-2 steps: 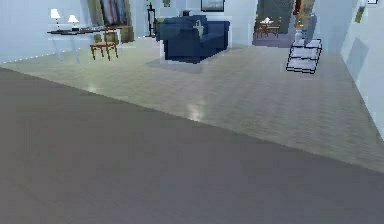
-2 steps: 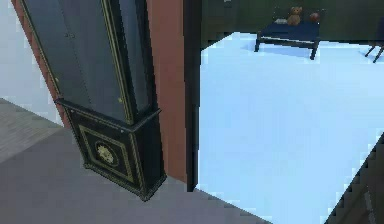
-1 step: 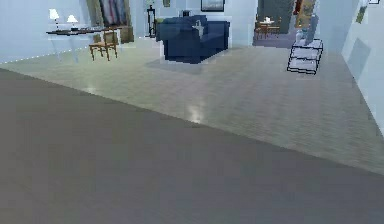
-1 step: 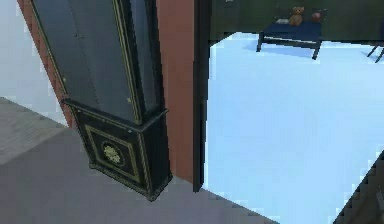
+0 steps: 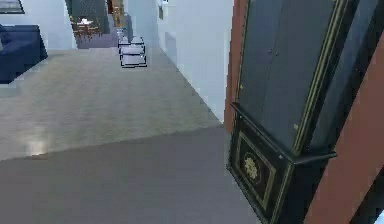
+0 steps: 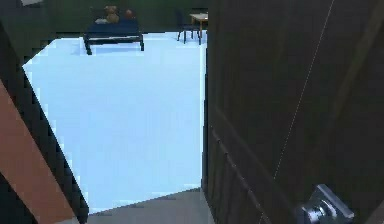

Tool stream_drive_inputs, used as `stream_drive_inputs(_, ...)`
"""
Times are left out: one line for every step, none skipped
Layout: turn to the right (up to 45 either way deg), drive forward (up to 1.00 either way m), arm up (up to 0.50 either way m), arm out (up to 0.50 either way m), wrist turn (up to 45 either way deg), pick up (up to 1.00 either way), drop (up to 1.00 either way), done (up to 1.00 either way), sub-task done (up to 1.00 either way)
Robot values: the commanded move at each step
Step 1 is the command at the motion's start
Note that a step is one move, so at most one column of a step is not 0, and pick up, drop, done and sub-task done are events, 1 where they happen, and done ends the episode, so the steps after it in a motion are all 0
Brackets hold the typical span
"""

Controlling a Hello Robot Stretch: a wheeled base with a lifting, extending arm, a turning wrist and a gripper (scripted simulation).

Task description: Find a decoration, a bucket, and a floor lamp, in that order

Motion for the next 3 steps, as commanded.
stream_drive_inputs(42.0, 0.0, 0.0, 0.0, 0.0, 0.0, 0.0, 0.0, 0.0)
stream_drive_inputs(0.0, 0.2, 0.0, 0.0, 0.0, 0.0, 0.0, 0.0, 0.0)
stream_drive_inputs(30.0, 0.0, 0.0, 0.0, 0.0, 0.0, 0.0, 0.0, 0.0)
